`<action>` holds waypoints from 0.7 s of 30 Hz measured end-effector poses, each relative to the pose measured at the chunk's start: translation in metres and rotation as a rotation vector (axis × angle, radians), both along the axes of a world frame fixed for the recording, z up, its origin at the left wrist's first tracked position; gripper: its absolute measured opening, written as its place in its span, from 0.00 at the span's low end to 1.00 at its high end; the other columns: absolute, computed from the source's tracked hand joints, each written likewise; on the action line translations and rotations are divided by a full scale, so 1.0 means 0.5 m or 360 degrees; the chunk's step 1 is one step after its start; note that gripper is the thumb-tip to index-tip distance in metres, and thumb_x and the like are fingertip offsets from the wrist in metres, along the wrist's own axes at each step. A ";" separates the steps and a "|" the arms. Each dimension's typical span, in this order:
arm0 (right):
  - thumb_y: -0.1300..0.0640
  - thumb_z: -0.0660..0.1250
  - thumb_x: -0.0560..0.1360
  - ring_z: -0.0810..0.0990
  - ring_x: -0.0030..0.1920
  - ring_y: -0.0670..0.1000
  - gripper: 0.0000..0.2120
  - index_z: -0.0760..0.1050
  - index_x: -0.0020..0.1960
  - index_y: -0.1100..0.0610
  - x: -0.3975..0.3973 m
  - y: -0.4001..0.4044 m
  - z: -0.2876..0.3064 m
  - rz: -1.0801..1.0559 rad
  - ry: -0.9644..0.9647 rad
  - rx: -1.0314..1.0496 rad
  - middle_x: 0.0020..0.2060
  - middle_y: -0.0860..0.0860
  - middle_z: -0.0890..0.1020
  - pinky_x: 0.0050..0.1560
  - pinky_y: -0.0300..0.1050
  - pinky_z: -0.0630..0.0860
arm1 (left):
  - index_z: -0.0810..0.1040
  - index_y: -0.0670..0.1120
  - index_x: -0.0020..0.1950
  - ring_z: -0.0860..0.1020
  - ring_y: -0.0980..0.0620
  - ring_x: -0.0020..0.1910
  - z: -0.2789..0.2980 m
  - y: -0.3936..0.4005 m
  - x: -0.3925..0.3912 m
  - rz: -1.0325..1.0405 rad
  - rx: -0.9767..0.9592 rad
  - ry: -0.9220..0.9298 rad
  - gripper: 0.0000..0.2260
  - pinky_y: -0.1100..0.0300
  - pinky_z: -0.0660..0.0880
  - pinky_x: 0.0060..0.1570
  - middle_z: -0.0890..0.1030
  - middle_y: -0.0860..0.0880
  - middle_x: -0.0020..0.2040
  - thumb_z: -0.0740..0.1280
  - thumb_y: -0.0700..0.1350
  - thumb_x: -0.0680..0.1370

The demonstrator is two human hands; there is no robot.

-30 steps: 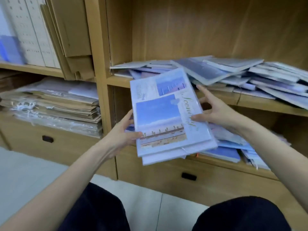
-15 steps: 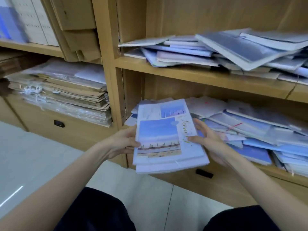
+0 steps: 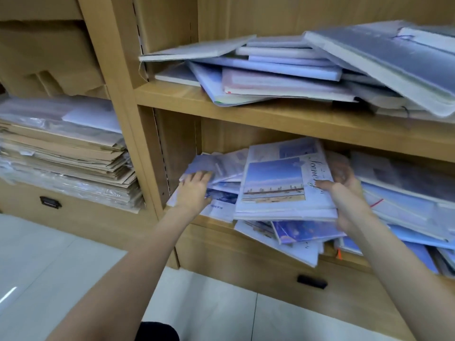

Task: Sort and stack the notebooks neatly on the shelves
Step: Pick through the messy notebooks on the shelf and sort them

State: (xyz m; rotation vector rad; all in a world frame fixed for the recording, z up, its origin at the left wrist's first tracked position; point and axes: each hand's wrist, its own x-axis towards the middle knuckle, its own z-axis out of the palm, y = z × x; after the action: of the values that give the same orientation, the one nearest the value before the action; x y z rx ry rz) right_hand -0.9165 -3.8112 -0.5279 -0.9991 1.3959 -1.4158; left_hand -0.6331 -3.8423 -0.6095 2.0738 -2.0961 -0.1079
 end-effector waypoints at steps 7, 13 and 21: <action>0.75 0.62 0.72 0.78 0.58 0.59 0.24 0.67 0.59 0.51 -0.003 -0.023 -0.008 -0.0035 0.0036 -0.0034 0.59 0.56 0.78 0.61 0.62 0.73 | 0.58 0.48 0.74 0.65 0.40 0.66 -0.027 -0.066 -0.038 -0.0022 -0.0059 -0.0342 0.29 0.49 0.67 0.59 0.65 0.45 0.70 0.65 0.38 0.75; 0.74 0.64 0.72 0.78 0.59 0.55 0.24 0.68 0.61 0.52 -0.018 -0.017 0.037 -0.0051 0.0168 -0.0160 0.59 0.52 0.77 0.63 0.58 0.72 | 0.65 0.47 0.70 0.72 0.40 0.60 0.017 -0.058 -0.003 -0.0116 -0.0013 -0.0508 0.24 0.49 0.72 0.45 0.73 0.43 0.62 0.61 0.32 0.76; 0.70 0.65 0.73 0.74 0.60 0.51 0.25 0.65 0.67 0.55 -0.021 0.033 0.076 -0.0229 0.0126 -0.0241 0.62 0.51 0.75 0.60 0.46 0.70 | 0.75 0.42 0.56 0.78 0.42 0.46 0.131 -0.003 -0.004 -0.0012 -0.0217 -0.0554 0.09 0.56 0.67 0.38 0.78 0.44 0.46 0.60 0.37 0.78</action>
State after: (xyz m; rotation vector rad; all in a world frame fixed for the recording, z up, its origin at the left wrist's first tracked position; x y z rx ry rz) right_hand -0.9270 -3.7946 -0.4902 -1.0792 1.4593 -1.6232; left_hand -0.6353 -3.8440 -0.5440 2.1260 -2.2243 0.4129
